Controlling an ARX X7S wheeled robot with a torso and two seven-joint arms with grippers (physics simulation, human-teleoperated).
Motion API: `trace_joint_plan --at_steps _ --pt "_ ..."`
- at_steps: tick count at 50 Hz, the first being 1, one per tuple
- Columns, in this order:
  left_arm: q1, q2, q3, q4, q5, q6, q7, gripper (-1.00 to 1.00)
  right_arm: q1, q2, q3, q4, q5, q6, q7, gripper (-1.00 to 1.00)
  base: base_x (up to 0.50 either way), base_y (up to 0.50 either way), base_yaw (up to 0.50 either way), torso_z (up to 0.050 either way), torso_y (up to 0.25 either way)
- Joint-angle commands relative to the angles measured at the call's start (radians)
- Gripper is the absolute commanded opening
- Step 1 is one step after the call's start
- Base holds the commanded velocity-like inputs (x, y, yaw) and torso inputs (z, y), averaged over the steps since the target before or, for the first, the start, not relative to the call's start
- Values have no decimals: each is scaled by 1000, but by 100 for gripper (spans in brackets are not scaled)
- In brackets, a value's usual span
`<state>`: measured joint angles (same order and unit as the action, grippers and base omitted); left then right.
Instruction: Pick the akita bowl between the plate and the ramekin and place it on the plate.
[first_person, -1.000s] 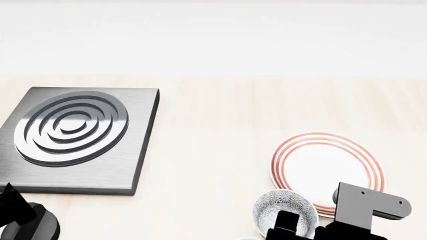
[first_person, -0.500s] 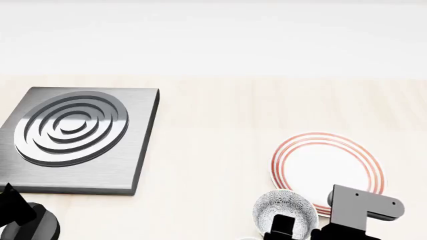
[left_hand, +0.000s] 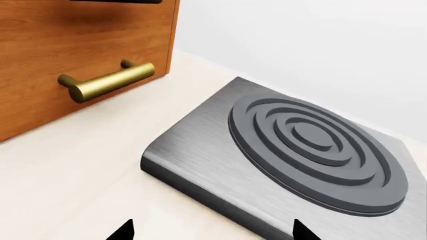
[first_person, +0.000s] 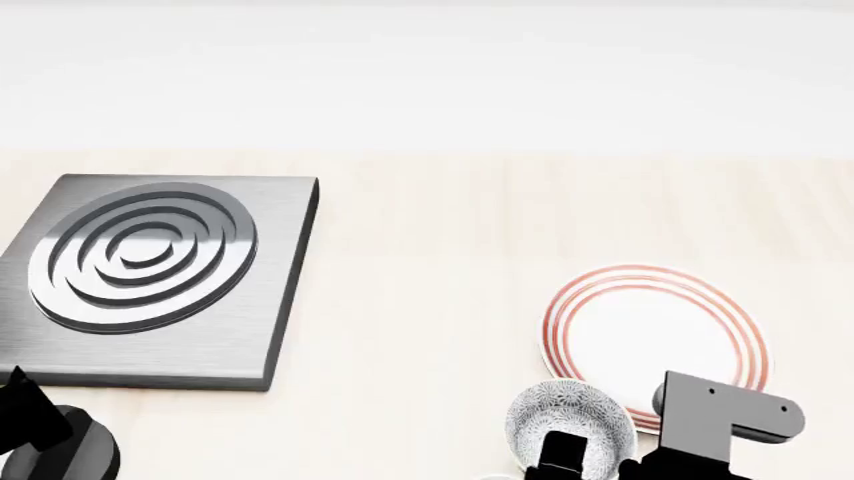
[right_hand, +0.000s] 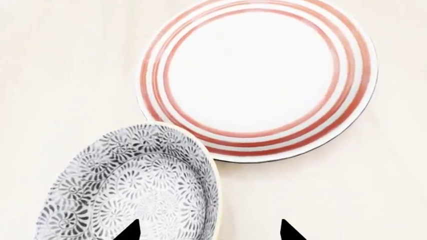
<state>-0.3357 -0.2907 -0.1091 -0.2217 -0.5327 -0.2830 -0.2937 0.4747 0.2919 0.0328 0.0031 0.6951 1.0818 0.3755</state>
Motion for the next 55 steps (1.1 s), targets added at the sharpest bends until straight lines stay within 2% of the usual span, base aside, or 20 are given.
trace_joint_plan --at_steps 1,3,4,34,43,55 --pt "1 -2 2 2 -3 0 -2 100 -9 0 -13 19 -2 -6 -8 100 0 0 0 0 0" --pt "1 -2 3 2 -3 0 -3 100 -20 2 -24 -8 -32 -48 6 100 0 0 0 0 0" --pt "1 -2 3 1 -3 0 -3 100 -15 2 -23 -8 -19 -29 2 -100 0 0 0 0 0" --pt "1 -5 10 -3 -6 8 -5 100 2 41 -129 -183 -72 -102 -7 -100 0 0 0 0 0" --pt "2 -7 11 1 -9 7 -7 100 41 56 -169 -235 -80 -61 13 -100 0 0 0 0 0" --pt "0 -7 14 -5 -9 10 -8 100 111 61 -150 -253 -58 -1 39 -100 0 0 0 0 0"
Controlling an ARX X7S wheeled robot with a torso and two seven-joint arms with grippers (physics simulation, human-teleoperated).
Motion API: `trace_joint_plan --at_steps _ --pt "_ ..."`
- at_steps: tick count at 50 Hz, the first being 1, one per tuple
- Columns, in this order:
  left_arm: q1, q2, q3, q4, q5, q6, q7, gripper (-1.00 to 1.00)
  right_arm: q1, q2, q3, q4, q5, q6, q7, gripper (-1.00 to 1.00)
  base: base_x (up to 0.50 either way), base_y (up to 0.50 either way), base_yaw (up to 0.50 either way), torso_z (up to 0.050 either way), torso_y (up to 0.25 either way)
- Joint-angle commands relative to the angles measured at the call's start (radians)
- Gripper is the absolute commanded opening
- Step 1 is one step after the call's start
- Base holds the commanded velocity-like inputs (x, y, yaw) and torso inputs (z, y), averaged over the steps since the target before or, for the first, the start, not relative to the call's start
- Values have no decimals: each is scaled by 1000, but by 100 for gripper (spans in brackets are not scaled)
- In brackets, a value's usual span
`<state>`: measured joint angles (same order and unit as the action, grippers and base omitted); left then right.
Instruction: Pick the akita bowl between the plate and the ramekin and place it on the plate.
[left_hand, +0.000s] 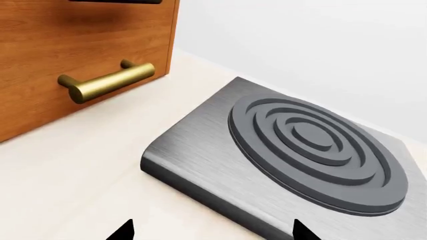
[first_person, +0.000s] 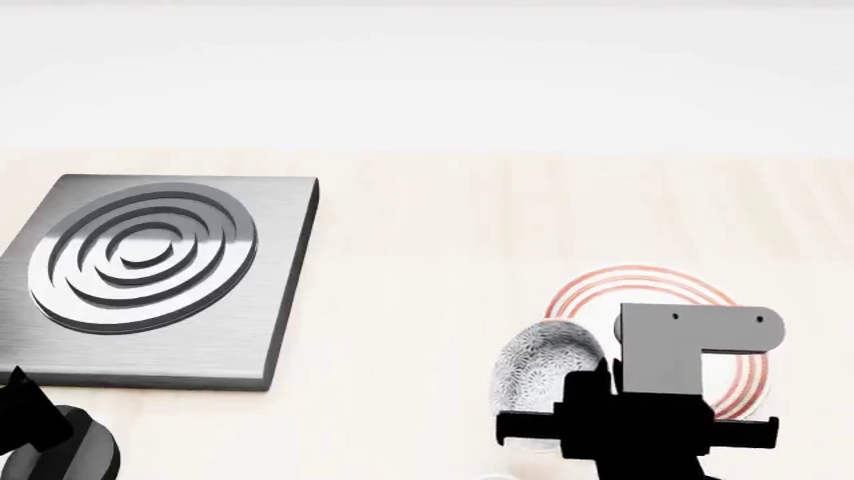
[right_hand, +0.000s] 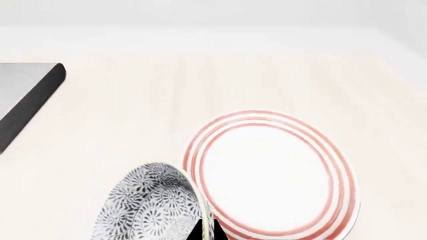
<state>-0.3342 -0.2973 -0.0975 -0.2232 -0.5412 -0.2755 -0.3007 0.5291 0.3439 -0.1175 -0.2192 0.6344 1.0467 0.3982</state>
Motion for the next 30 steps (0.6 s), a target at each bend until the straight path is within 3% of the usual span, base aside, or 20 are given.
trace_joint_plan --at_steps 1,30 --pt "-2 -1 3 -5 -1 3 -1 100 69 6 6 -31 7 39 19 -100 0 0 0 0 0" --pt "-1 -3 7 -7 -7 7 -4 100 280 -37 100 261 9 -25 6 -100 0 0 0 0 0"
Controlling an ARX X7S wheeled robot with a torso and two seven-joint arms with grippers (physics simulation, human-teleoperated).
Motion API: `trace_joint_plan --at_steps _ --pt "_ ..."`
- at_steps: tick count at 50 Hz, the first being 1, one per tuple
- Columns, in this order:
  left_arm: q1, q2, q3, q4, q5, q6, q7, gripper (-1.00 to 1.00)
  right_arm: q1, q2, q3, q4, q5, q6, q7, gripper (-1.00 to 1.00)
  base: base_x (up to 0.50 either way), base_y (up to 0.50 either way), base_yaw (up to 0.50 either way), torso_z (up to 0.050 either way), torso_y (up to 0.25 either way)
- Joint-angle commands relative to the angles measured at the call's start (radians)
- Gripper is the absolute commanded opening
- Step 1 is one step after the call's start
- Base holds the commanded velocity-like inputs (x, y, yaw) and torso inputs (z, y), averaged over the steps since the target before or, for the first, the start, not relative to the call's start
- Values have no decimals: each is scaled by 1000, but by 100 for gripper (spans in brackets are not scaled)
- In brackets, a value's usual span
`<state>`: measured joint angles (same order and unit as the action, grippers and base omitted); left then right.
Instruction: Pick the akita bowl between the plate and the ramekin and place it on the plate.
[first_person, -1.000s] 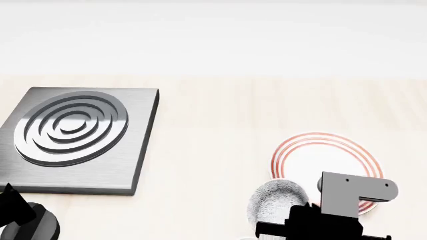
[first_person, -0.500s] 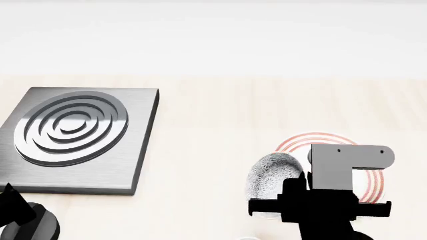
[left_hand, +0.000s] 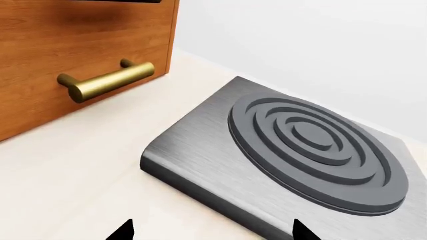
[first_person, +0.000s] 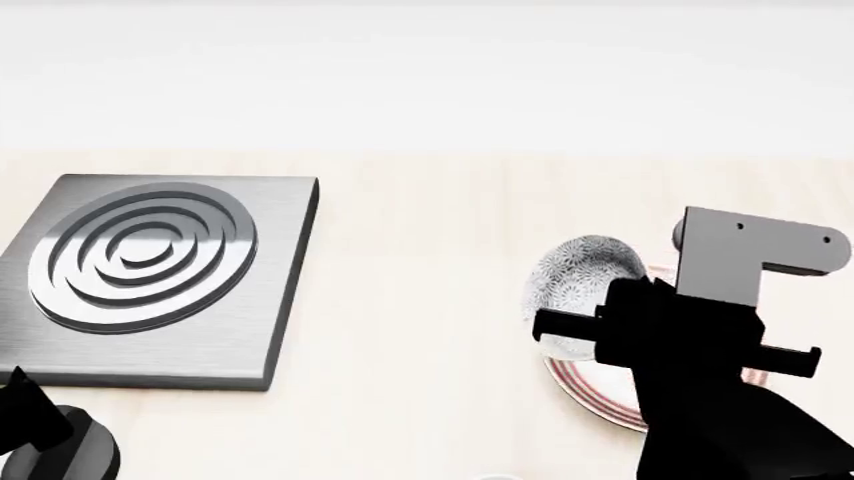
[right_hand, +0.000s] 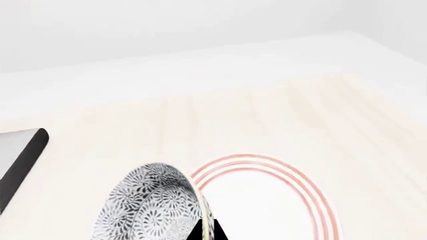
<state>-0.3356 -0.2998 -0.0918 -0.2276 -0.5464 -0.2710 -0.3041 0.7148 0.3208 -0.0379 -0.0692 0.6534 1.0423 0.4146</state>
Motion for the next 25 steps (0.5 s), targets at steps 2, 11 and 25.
trace_joint_plan --at_steps 2,11,25 --pt "-1 -1 2 -5 -2 5 0 100 119 -17 21 141 -12 -25 -15 -100 0 0 0 0 0" --pt "3 -4 2 7 -7 -3 -4 100 190 -33 22 267 -29 -61 -29 -100 0 0 0 0 0" --pt "-2 -3 5 -6 -7 5 -3 100 277 -45 33 482 -53 -145 -76 -100 0 0 0 0 1"
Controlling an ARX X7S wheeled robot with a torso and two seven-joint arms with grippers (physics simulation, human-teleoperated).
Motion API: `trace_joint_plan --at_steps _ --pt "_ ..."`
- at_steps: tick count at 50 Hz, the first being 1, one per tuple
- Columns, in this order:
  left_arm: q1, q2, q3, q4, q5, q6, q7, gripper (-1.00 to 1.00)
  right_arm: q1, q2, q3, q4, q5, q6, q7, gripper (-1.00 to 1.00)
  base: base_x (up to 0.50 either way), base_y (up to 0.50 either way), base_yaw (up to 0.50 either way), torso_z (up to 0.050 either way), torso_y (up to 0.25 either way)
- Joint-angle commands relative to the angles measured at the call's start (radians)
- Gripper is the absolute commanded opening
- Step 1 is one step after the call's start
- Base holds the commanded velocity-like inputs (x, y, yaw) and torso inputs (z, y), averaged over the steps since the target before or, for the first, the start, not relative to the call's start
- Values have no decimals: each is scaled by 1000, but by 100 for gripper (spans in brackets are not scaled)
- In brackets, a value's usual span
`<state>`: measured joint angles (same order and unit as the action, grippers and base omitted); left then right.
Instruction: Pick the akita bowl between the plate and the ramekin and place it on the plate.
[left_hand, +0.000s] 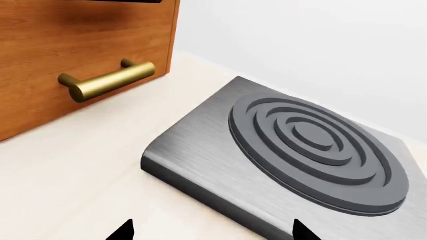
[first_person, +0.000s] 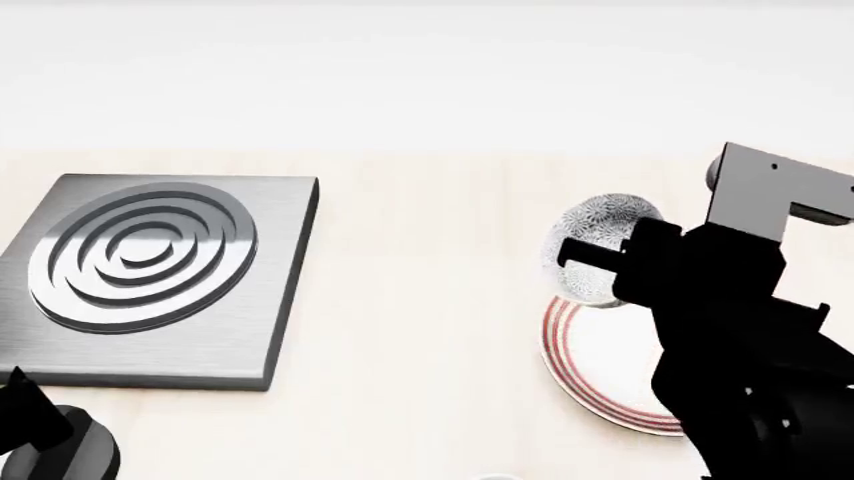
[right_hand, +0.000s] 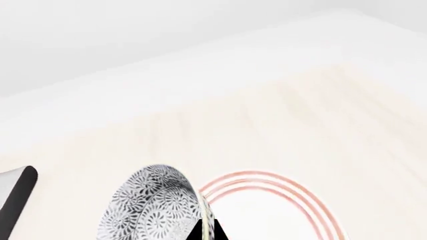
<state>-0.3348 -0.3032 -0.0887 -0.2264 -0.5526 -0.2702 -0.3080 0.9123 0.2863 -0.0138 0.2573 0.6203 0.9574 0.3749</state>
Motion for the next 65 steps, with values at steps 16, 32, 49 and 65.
trace_joint_plan --at_steps 16,32,49,65 --pt "-3 -3 4 -4 -6 -1 -4 100 151 -37 57 398 -41 -199 -55 -100 0 0 0 0 0" --pt "0 -5 6 1 -10 -1 -8 100 206 -72 116 617 -72 -417 -26 -100 0 0 0 0 1" --pt "-1 -6 10 -4 -11 6 -6 100 274 -91 151 926 -90 -637 -77 -100 0 0 0 0 1" --pt "2 -9 12 3 -16 4 -10 100 284 -92 224 1044 -63 -744 -132 -100 0 0 0 0 0"
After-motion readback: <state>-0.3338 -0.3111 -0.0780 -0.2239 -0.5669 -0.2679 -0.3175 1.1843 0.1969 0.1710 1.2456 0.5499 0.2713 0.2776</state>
